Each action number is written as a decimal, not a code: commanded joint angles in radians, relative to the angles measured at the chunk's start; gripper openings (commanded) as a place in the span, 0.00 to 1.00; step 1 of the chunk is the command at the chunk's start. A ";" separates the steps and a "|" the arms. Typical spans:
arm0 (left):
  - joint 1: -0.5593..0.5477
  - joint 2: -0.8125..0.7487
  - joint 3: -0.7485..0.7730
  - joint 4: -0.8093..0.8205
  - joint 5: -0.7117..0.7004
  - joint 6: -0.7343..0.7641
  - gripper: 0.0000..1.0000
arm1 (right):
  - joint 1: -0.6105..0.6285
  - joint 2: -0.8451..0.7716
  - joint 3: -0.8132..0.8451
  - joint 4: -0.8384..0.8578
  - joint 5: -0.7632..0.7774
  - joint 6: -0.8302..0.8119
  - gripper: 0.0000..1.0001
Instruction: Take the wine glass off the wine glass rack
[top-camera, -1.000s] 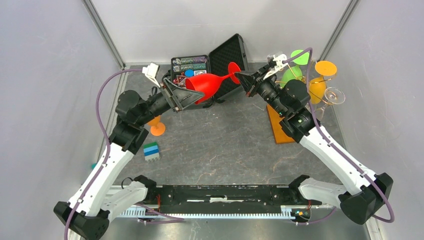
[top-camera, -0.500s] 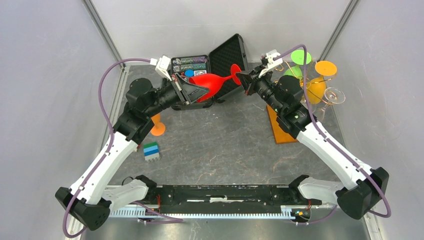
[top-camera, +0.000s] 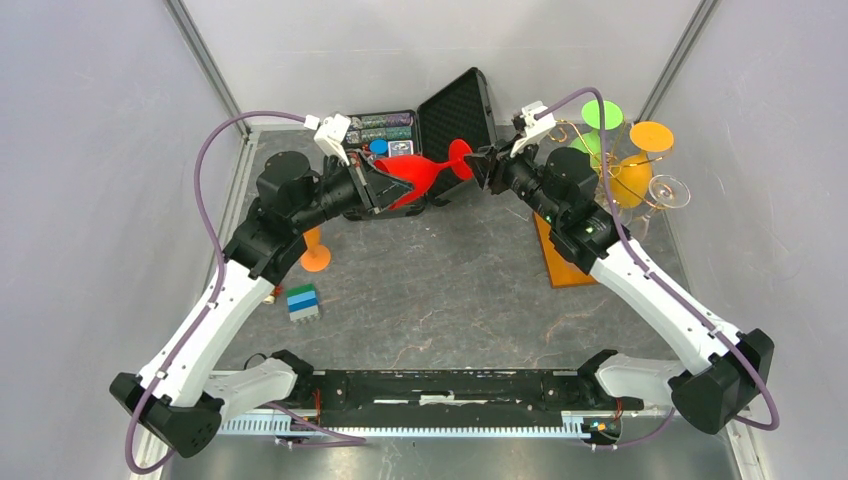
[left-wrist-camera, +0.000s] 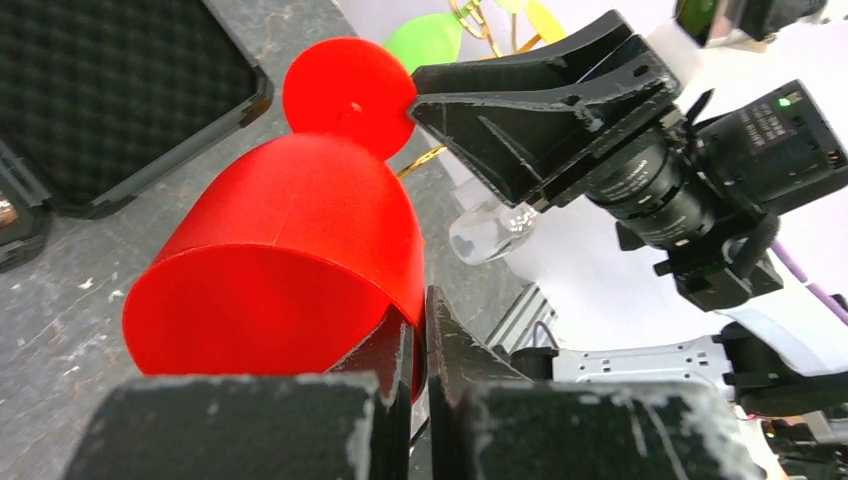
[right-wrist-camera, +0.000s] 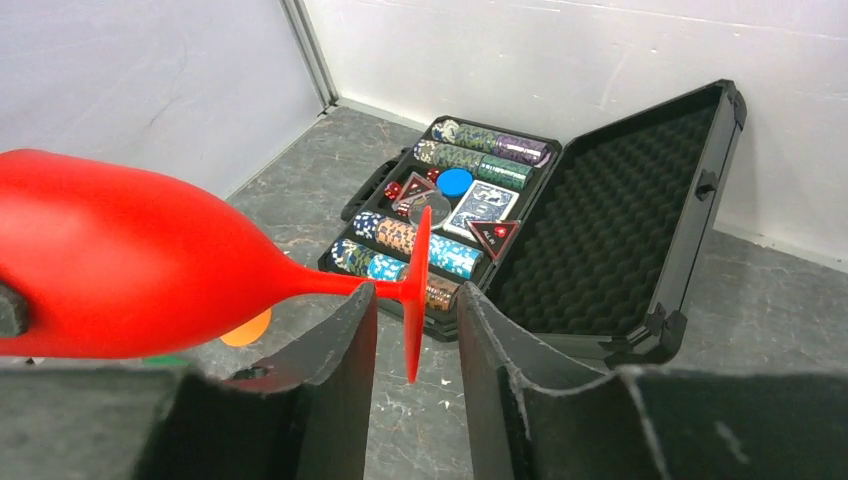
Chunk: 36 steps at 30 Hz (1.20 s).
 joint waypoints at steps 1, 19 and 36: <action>-0.005 -0.012 0.081 -0.102 -0.060 0.130 0.02 | 0.003 -0.011 0.060 0.000 -0.041 -0.013 0.46; -0.030 0.328 0.194 -0.805 -0.500 0.376 0.02 | 0.002 -0.222 0.079 -0.209 -0.083 -0.176 0.64; -0.009 0.595 0.294 -0.874 -0.555 0.457 0.03 | 0.003 -0.369 0.047 -0.405 0.132 -0.290 0.70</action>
